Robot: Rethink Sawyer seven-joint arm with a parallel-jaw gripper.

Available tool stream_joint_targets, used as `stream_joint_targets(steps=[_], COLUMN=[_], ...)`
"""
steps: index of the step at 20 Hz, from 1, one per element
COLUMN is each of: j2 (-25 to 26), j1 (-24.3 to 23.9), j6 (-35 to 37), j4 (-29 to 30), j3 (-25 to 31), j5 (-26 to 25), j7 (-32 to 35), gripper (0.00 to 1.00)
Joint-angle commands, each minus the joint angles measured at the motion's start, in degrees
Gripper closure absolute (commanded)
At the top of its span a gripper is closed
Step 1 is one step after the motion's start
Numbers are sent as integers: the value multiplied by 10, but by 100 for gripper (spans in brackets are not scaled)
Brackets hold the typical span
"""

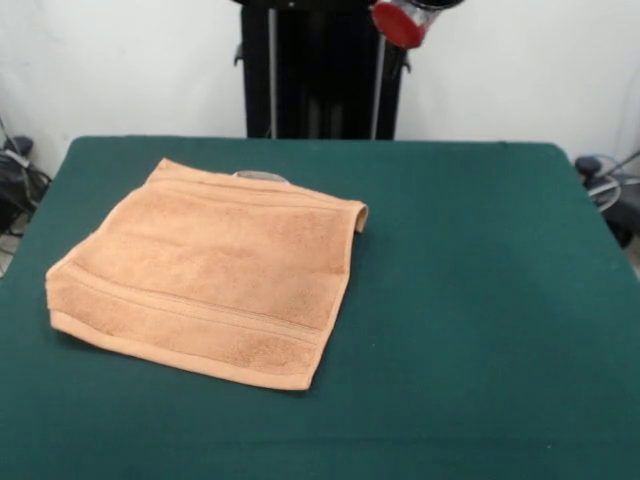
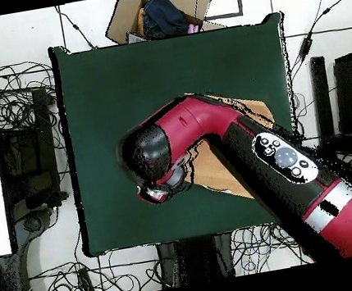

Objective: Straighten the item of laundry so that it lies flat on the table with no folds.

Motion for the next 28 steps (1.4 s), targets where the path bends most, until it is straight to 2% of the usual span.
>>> stream_joint_targets(steps=[1, 5, 13, 21, 24, 28], j2=[-18, -26, -69, -71, -57, -48], j1=[37, 44, 26, 48, 64, 83], j6=[-86, -113, -185, -225, -234, -233], j4=[68, 81, 147, 165, 160, 163], j3=[-110, -131, -150, -198, -221, -252], j5=[-1, -9, -12, -19, -22, -2], j7=[186, 190, 161, 166, 174, 186], gripper=[0, 0, 0, 0, 0, 0])
